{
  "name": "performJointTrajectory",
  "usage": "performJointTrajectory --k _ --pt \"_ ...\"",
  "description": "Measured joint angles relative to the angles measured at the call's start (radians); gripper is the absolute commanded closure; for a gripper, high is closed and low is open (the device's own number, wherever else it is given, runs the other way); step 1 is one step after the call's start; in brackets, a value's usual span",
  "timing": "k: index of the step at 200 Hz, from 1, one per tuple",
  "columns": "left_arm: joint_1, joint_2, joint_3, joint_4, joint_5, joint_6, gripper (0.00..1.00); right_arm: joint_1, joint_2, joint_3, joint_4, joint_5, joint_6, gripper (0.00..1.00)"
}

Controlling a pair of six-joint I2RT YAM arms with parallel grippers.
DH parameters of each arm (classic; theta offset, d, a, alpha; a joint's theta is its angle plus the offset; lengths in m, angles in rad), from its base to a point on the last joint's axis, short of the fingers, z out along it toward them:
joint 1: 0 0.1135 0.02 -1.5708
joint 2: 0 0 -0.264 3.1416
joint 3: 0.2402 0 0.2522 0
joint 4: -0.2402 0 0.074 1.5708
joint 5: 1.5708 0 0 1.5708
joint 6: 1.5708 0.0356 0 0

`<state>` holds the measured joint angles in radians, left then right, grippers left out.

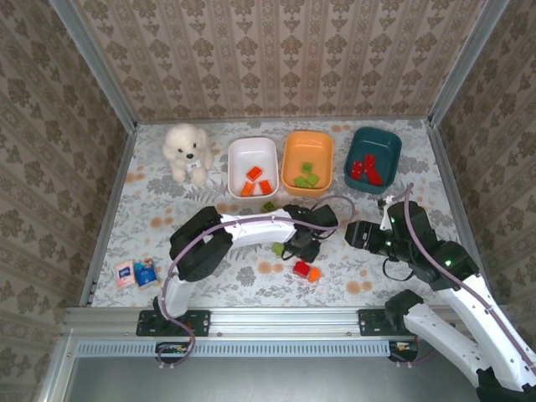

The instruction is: Sort the legos into containers by color

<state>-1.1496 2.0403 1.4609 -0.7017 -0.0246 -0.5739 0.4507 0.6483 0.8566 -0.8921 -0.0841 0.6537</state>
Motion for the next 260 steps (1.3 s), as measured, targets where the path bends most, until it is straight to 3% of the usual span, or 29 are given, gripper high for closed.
performJointTrajectory --k 37,85,109,136,181,238,260 --pt "0.08 -0.07 0.009 -0.018 -0.019 0.003 0.71 0.0 0.007 0.042 -0.006 0.0 -0.003 0.33" --pt "0.364 -0.168 0.125 0.002 -0.012 0.041 0.71 0.0 0.057 0.079 0.017 -0.006 -0.002 0.32" --pt "0.497 -0.121 0.209 0.012 0.014 0.07 0.71 0.0 0.148 0.081 0.032 -0.03 -0.003 0.33" --pt "0.59 0.025 0.363 0.032 0.058 0.1 0.71 0.013 0.291 0.088 0.052 -0.071 -0.006 0.33" --pt "0.666 0.275 0.603 0.033 0.143 0.107 0.69 0.054 0.488 0.119 0.052 -0.099 -0.035 0.33" --pt "0.686 0.325 0.61 0.025 0.227 0.066 0.45 0.223 0.688 0.231 0.052 -0.073 -0.093 0.28" --pt "0.685 0.325 0.61 0.025 0.251 0.05 0.41 0.315 0.773 0.24 0.055 -0.05 -0.133 0.24"
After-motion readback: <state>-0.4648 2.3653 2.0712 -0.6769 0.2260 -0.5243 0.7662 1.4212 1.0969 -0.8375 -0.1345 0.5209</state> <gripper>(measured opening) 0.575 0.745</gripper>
